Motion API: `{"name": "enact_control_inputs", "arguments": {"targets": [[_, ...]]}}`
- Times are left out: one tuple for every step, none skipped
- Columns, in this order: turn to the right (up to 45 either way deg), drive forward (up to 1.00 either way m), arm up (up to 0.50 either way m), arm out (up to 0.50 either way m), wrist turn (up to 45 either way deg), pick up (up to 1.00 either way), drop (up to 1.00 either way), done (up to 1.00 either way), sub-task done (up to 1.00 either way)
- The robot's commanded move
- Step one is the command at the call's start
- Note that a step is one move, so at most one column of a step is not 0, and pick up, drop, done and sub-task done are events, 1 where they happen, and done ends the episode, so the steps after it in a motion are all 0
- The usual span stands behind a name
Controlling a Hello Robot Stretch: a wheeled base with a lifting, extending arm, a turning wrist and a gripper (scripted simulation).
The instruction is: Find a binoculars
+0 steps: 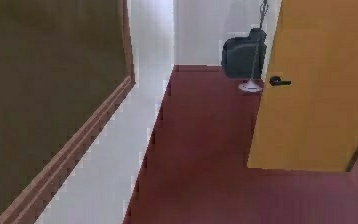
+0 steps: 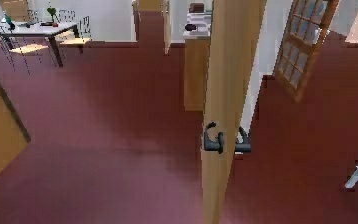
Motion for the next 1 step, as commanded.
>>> {"name": "enact_control_inputs", "arguments": {"targets": [[45.0, 0.00, 0.00, 0.00, 0.0, 0.00, 0.00, 0.00, 0.00]]}}
